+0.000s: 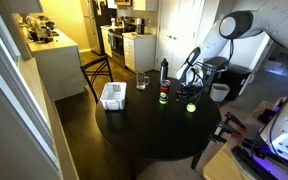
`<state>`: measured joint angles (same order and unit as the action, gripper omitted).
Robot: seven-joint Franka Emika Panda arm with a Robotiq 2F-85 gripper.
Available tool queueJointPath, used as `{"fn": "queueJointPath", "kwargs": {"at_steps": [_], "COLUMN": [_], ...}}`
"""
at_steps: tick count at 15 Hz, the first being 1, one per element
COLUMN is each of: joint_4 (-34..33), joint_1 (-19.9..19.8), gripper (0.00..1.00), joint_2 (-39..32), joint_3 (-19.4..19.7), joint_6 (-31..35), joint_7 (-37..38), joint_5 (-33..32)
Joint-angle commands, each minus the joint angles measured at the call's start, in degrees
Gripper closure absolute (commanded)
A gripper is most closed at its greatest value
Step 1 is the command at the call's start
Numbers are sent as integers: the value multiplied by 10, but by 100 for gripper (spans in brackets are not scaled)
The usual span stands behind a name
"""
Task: Put the tennis ball in the black container.
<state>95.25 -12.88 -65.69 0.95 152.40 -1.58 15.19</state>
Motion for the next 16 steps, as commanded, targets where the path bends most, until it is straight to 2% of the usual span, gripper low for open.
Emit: {"fn": "queueJointPath", "kwargs": {"at_steps": [1, 10, 16], "joint_4": [13, 13, -2], "joint_1": [21, 21, 10], "gripper": [0, 0, 0], "joint_2": [22, 0, -65], "joint_3": [28, 38, 61], "joint_6": [-52, -125, -140], "joint_7": [20, 22, 53], "joint_5": [-39, -57, -49]}}
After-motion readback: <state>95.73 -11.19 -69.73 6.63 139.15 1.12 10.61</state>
